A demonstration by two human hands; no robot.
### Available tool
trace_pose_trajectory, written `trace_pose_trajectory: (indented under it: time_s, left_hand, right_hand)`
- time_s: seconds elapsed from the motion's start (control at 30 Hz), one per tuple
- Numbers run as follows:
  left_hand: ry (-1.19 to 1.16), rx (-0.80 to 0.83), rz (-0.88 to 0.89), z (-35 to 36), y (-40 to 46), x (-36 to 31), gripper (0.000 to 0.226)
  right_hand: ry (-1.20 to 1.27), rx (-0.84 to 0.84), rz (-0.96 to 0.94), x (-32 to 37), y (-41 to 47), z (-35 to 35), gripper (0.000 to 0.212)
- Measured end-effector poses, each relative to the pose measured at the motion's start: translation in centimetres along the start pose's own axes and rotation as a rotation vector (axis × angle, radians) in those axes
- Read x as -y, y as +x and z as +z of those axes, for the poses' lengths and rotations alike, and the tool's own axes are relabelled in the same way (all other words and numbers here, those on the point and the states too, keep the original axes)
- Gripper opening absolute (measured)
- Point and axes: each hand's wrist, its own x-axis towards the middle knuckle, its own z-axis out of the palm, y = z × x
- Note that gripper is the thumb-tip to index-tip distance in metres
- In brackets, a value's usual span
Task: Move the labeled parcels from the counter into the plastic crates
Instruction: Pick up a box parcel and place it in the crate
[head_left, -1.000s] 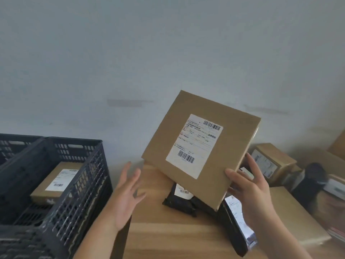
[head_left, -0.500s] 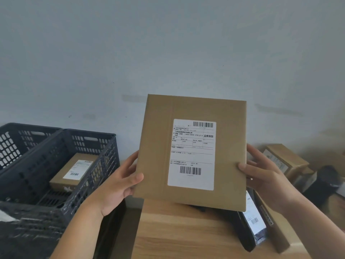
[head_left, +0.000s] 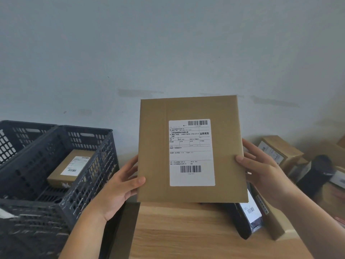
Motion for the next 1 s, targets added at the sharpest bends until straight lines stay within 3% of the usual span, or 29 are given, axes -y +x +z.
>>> trace_pose_trajectory:
  time_s: [0.13,0.47,0.7,0.83,1.0]
  left_hand:
    - [-0.012,0.018,-0.027,0.7,0.4,0.4,0.111]
    - [-0.036,-0.044,-0.041,3.6,2.0,2.2,0.111]
    - [-0.044,-0.236,-0.029,5.4,2.0,3.4,0.098]
    - [-0.014,-0.330,-0.049,6.7,1.4,3.4,0.109]
    - [-0.005,-0.480,-0.091,8.2,-0.6,4.3,0.101]
  right_hand:
    - [-0.006,-0.001,0.029,-0.7,-0.7,-0.5,0.045]
    - [-0.015,-0.014,0.057,-1.4,-0.3,-4.0,0.045]
    - [0.025,0.069,0.102,-3.9,2.0,-5.7,0.050]
    - [0.080,0.106,0.149,-5.1,3.7,-6.8,0.053]
    - [0.122,0.227,0.208,-6.9,6.0,-7.1,0.050]
